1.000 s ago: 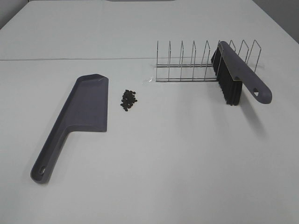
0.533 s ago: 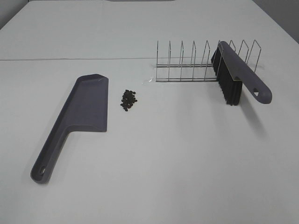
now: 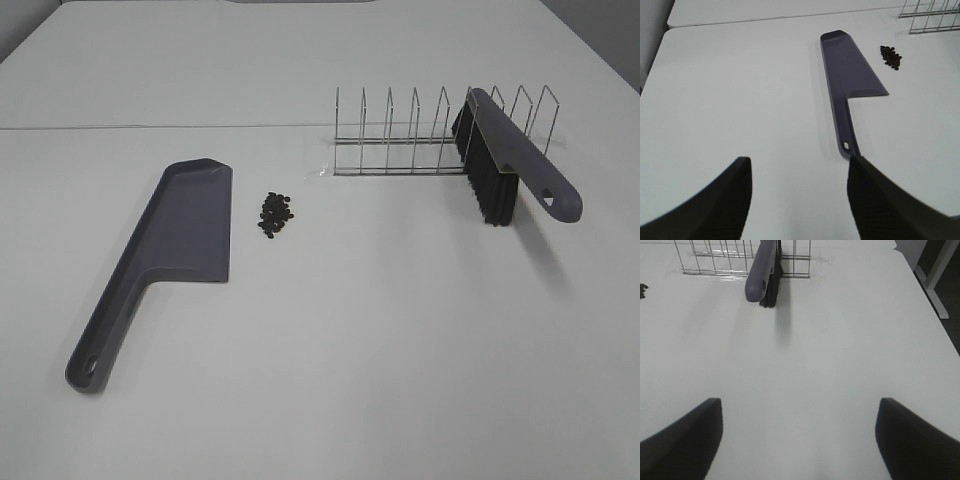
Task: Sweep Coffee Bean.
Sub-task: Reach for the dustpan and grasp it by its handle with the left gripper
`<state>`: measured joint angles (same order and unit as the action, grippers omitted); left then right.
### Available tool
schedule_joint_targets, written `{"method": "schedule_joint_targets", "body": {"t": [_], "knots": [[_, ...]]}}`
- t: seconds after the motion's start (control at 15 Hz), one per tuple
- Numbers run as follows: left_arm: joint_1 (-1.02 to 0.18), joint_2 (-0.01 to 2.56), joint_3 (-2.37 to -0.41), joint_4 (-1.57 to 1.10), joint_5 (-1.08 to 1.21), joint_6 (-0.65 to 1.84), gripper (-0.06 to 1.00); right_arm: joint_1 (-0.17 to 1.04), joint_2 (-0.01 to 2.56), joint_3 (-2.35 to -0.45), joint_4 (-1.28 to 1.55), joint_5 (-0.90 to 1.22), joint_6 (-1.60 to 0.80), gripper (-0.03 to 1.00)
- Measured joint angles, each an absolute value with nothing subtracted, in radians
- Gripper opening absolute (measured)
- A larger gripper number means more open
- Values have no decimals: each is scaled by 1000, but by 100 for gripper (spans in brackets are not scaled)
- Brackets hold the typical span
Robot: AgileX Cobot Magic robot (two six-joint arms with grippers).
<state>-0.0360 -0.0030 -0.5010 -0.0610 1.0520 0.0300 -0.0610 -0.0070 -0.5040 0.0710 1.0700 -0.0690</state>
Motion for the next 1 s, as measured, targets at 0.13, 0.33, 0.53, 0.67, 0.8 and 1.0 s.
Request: {"method": "schedule_joint_targets", "body": {"t": [0.13, 0.33, 0.53, 0.67, 0.8, 1.0], "knots": [[-36, -3, -501, -61, 1052, 30, 56, -61, -7, -504, 71, 1070, -69, 79], [-36, -3, -501, -61, 1052, 30, 56, -61, -7, -504, 71, 1070, -69, 79], [-36, -3, -501, -61, 1052, 30, 56, -61, -7, -504, 71, 1070, -69, 79], [-36, -3, -501, -61, 1052, 30, 56, -61, -7, -504, 71, 1070, -69, 79], [-36, -3, -501, -61, 1052, 30, 56, -61, -7, -504, 71, 1070, -69, 79], [-36, -3, -501, -61, 1052, 30, 56, -61, -7, -504, 71, 1070, -69, 79]]}}
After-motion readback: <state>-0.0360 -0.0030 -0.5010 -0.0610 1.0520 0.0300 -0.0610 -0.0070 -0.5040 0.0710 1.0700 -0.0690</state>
